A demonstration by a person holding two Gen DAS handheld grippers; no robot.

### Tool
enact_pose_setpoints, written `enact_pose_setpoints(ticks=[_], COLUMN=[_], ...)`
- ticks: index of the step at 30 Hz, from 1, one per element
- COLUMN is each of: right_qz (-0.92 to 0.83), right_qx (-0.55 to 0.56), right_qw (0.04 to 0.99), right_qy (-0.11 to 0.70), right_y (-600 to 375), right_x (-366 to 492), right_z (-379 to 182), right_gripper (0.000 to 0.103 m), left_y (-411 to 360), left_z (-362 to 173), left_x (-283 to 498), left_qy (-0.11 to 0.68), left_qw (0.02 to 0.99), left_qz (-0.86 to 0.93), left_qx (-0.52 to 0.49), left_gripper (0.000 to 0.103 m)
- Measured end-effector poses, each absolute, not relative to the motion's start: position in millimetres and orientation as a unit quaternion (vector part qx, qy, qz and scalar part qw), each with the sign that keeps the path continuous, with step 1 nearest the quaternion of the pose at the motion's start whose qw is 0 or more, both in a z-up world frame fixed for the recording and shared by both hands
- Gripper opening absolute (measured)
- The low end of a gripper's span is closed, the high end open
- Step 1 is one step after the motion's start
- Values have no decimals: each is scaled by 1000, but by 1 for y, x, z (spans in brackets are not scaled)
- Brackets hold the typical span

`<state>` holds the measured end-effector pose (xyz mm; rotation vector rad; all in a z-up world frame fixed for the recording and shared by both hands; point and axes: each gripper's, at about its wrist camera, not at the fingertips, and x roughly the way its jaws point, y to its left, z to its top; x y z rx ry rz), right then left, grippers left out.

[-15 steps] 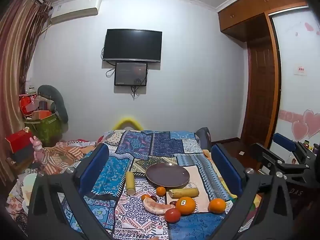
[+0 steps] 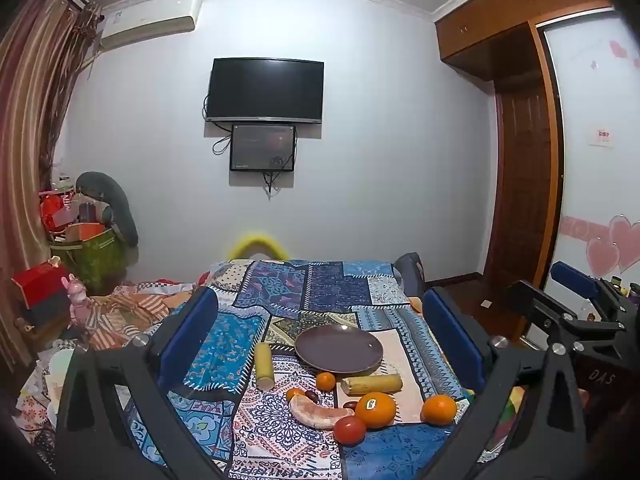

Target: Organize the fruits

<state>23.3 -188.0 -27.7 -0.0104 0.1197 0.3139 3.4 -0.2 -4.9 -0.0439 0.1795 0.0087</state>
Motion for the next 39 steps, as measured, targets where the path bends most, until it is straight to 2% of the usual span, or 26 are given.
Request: enact_pose_setpoints(ticks=[39], right_qz=[153], right_qx=[-8], right_qw=[987], right_qy=[53], right_y=[-189], right_x=[20], right_z=[-23], right_gripper=[103], left_y=[-6], left_z=[0], left_x=[-2], left_qy=[79], left_qw=[997], left_qz=[2], left_qx=[-9], left_gripper=[103])
